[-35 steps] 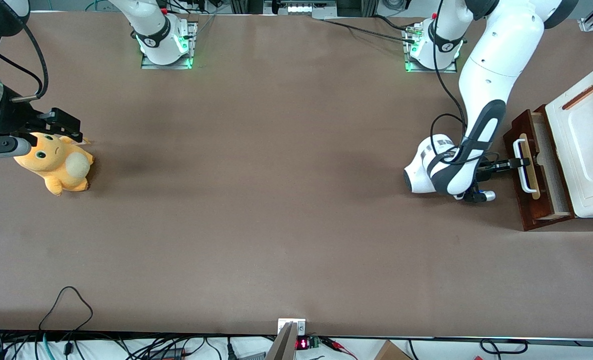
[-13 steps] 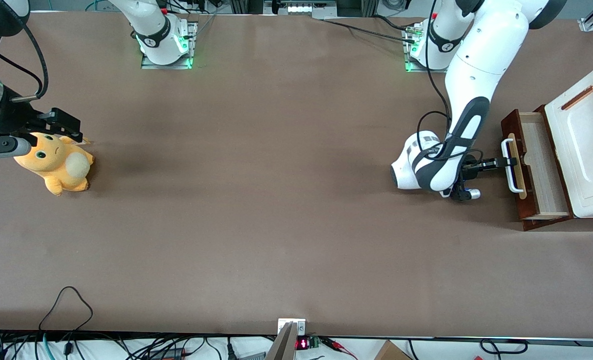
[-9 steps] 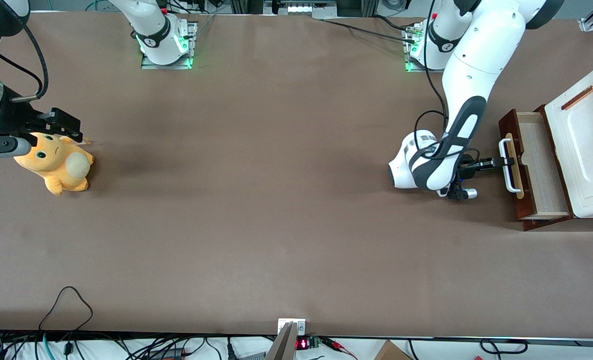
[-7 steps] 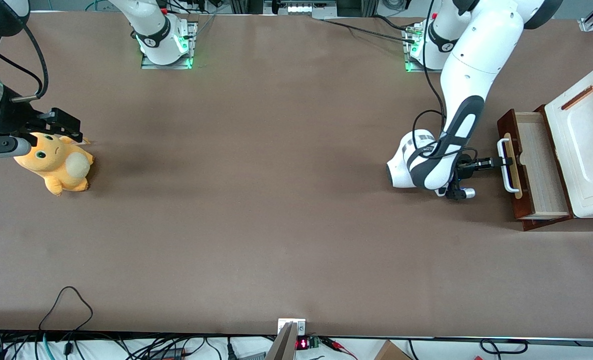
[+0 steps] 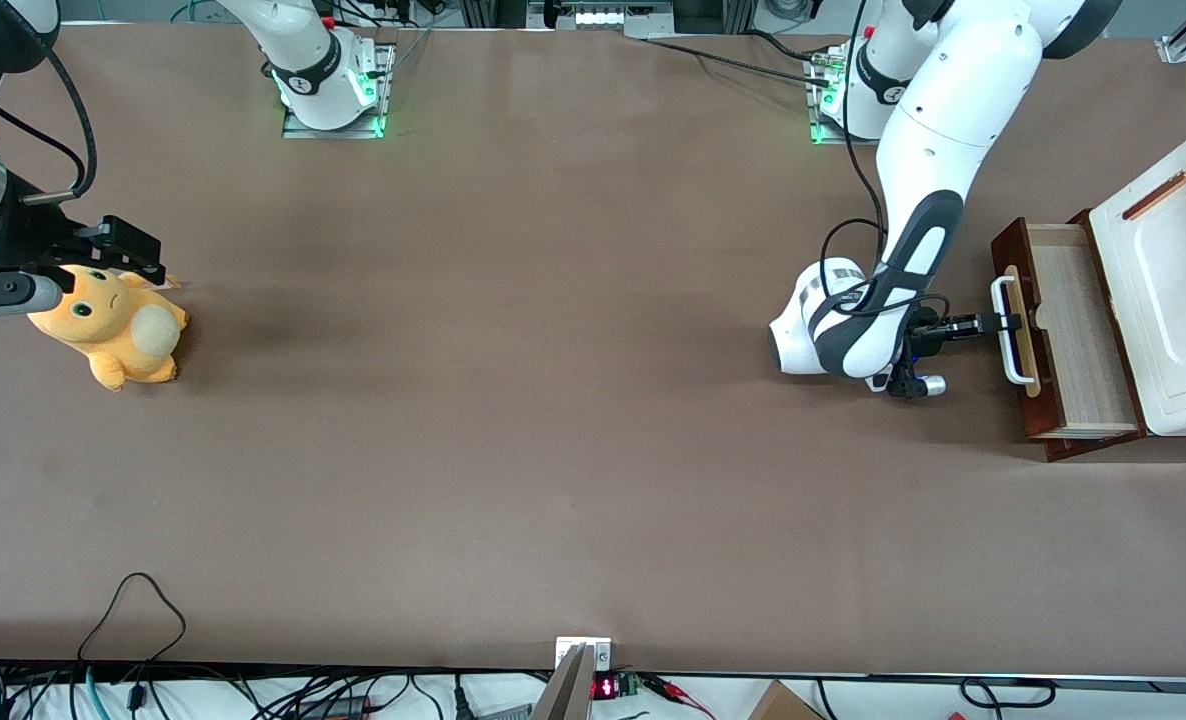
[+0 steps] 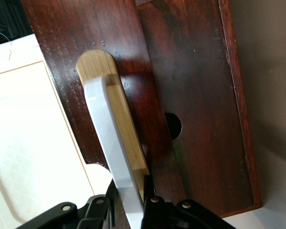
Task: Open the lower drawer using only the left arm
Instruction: 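Pull the handle with the left gripper, sliding the drawer out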
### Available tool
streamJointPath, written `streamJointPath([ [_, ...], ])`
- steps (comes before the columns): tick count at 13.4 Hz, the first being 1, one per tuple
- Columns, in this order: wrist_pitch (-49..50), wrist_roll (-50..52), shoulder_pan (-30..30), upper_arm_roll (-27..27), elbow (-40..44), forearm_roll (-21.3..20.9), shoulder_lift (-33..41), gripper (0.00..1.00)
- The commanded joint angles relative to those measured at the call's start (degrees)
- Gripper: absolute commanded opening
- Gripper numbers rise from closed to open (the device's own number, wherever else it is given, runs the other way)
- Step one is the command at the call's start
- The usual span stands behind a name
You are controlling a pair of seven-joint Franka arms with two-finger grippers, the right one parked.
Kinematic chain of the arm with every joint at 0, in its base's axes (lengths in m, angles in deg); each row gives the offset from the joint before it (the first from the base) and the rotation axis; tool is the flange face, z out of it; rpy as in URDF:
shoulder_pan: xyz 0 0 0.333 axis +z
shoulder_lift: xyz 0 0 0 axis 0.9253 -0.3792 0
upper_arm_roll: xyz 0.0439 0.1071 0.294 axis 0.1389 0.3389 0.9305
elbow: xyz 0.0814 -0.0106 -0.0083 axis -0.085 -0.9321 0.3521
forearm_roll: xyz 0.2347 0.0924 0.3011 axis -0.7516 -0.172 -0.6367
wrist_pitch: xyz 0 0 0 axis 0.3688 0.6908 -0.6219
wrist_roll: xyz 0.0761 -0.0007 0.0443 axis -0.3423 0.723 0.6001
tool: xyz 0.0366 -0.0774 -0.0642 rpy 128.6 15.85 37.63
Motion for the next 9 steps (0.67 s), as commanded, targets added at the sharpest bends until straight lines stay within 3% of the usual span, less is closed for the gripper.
streamJointPath([
  [1,4.8,0.2,-3.8,-0.4,0.2,6.2,0.1,0.23],
  [6,4.8,0.3,-3.8,-0.4,0.6,6.3,-0.2,0.24],
  [7,4.8,0.5,-3.8,-0.4,0.6,6.3,-0.2,0.38],
  [8,4.9,0.2,-3.8,-0.4,0.5,6.4,-0.3,0.99],
  [9,4.9,-0.2,-3.7,-0.4,0.5,6.4,-0.3,1.0],
])
